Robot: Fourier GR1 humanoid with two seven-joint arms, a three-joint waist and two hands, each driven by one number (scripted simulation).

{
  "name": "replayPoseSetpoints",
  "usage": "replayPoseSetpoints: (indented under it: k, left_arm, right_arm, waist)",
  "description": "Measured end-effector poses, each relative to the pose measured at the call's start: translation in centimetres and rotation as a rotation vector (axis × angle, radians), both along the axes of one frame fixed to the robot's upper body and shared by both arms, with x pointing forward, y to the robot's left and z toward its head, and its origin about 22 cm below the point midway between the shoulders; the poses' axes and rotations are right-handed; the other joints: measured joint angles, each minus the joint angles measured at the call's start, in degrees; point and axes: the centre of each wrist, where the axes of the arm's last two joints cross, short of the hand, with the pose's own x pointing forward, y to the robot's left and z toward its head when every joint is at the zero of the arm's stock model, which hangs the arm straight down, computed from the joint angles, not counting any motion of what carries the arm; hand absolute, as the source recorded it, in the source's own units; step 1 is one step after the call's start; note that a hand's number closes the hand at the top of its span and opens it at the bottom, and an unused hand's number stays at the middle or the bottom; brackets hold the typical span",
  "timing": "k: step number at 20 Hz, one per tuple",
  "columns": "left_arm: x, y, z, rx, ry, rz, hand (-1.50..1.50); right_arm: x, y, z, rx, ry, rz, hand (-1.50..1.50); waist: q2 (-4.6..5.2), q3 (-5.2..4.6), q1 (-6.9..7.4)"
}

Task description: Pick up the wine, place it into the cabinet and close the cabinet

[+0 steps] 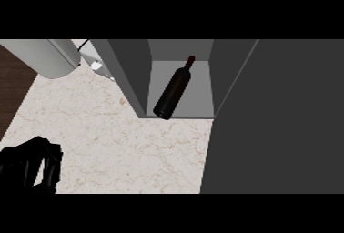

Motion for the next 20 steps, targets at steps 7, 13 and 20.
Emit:
replayPoseSetpoints:
  k: [7, 13, 20]
  left_arm:
    - [-0.5, 1.4, -0.6, -0.002, 0.009, -0.026, 1.50]
    - [-0.4, 2.6, 0.0, 0.000, 0.009, -0.031, 1.50]
    - [-0.3, 3.4, 0.0, 0.005, 0.009, -0.036, 1.50]
  right_arm:
    - [1.7, 1.3, 1.1, -0.002, -0.038, 0.056, 1.50]
    - [4.2, 3.6, 2.0, 0.030, -0.045, 0.088, 1.50]
    - [6.8, 9.6, 4.4, 0.136, -0.024, 0.204, 1.50]
  waist:
    - [-0.13, -0.09, 0.57]
    - [-0.25, -0.13, 0.71]
    - [-0.23, -0.12, 0.82]
